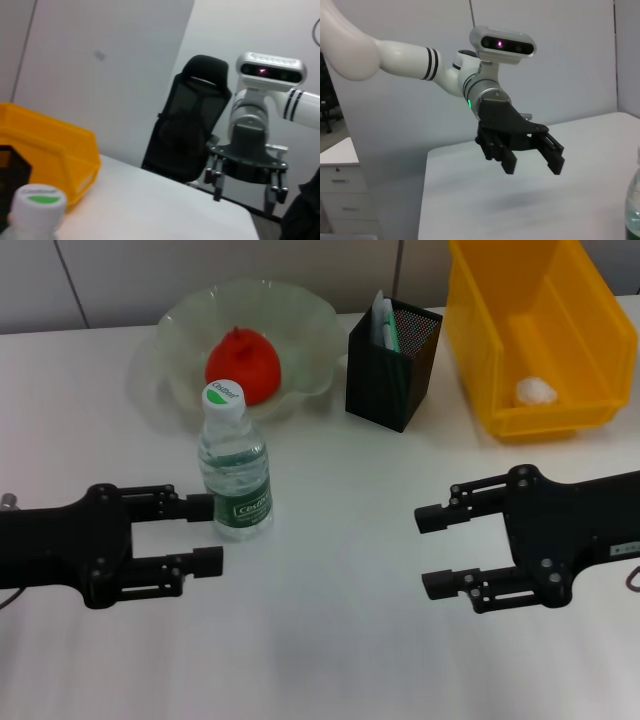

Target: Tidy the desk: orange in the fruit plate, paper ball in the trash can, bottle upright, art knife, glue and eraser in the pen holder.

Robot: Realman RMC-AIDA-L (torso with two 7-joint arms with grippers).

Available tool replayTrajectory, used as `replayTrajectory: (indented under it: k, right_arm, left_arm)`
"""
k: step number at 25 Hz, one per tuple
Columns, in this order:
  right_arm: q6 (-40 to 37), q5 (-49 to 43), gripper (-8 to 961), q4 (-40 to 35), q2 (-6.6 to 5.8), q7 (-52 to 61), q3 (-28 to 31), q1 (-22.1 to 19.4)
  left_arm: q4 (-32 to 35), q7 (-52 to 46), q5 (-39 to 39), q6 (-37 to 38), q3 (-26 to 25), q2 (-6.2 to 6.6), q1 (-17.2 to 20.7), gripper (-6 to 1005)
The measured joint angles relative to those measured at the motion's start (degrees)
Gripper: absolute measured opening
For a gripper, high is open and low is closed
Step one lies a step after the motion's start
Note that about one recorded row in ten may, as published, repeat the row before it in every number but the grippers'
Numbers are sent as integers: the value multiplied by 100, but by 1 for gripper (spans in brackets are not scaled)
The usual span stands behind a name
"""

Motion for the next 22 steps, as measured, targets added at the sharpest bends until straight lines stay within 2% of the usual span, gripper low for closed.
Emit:
replayTrajectory:
  k: [2, 6, 7, 22]
  right_arm:
    - [61, 23, 607, 2, 0, 1, -96, 10]
    - [157, 122, 607, 14, 0, 20, -275, 16]
    - [182, 141, 607, 17, 0, 22, -314, 12]
    - [245, 255, 607, 153, 0, 23, -451, -44]
  left_arm:
    - [13, 13, 2, 82, -14, 54, 21, 655]
    - [13, 13, 2, 82, -14, 54, 21, 655]
    - [62, 14, 2, 134, -22, 97, 37, 655]
    - [71, 33, 1, 122, -22, 104, 68, 655]
